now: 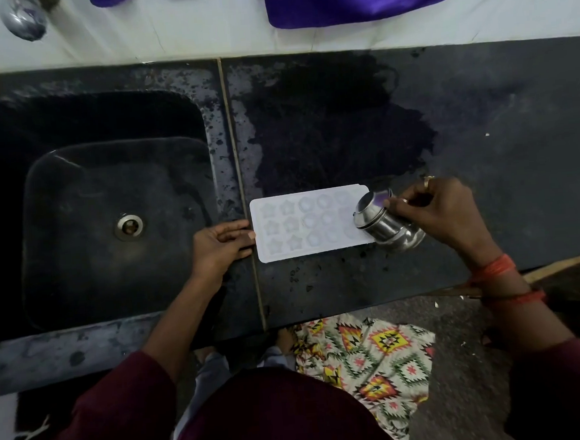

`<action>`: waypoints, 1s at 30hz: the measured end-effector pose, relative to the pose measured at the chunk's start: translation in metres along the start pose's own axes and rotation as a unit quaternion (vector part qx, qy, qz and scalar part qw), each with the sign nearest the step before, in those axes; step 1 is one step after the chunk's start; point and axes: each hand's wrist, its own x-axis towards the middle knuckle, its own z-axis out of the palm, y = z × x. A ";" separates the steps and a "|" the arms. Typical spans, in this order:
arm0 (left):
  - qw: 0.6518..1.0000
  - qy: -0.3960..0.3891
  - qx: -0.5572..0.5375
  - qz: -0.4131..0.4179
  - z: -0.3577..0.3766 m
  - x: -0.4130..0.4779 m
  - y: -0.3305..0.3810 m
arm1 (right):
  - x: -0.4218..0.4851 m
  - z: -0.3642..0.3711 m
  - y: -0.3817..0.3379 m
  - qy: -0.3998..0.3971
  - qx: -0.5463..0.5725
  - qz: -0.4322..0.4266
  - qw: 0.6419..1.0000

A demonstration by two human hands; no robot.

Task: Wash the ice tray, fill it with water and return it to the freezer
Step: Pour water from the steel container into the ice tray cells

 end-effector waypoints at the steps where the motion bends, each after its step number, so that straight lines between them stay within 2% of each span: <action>1: 1.000 0.002 0.000 -0.003 0.001 -0.001 0.001 | 0.000 0.000 0.000 0.000 0.003 0.001 1.000; 14: 0.999 0.003 0.031 0.009 0.004 -0.004 0.006 | 0.009 -0.006 -0.001 0.043 0.030 -0.014 0.999; 30: 0.999 0.005 0.036 0.000 0.005 -0.003 0.007 | 0.031 0.003 -0.007 0.034 -0.016 -0.023 0.999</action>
